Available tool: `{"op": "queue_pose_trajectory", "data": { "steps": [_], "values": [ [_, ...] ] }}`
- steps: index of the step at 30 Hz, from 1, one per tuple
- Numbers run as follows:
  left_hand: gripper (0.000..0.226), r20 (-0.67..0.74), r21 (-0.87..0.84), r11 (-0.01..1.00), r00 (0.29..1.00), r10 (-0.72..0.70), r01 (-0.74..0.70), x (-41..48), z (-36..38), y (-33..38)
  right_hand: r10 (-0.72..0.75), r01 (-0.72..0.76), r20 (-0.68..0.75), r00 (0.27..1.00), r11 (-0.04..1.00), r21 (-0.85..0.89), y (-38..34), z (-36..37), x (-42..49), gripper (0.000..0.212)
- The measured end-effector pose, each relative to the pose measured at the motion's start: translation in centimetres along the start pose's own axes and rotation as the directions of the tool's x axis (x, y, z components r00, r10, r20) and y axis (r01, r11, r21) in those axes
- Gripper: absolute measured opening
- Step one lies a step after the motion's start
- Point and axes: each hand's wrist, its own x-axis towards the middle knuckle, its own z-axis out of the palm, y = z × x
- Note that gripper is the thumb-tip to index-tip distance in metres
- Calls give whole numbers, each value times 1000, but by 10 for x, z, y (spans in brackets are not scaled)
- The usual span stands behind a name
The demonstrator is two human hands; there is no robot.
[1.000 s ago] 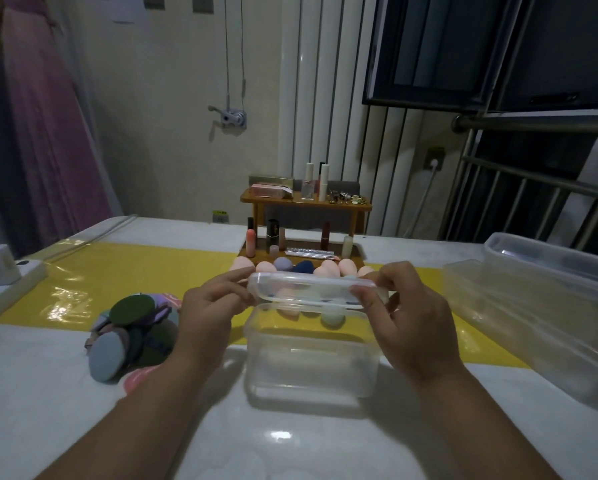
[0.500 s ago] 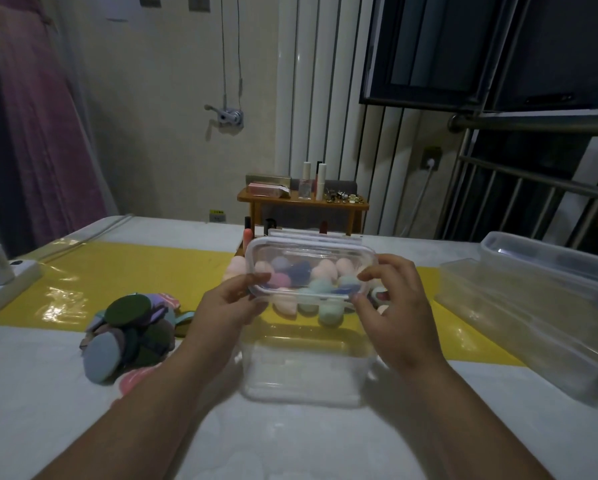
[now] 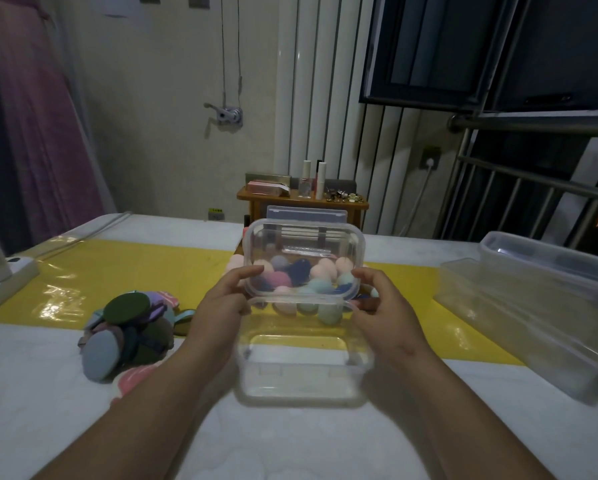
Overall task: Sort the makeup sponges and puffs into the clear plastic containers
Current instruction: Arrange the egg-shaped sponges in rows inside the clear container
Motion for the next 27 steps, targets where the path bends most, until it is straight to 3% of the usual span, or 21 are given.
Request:
{"op": "queue_pose_trajectory", "data": {
  "steps": [11,20,27],
  "values": [
    [57,-64,-110,988,991,-114,106,-1,7,3,97,-91,52,994,991,-102,-1,-2,0,52],
    [55,-83,-119,979,981,-178,167,-5,10,6,140,-136,62,988,989,-67,2,1,1,39],
    [56,-73,-92,987,988,-139,133,-1,6,3,109,-122,-140,984,988,-90,2,-11,4,30]
  ]
}}
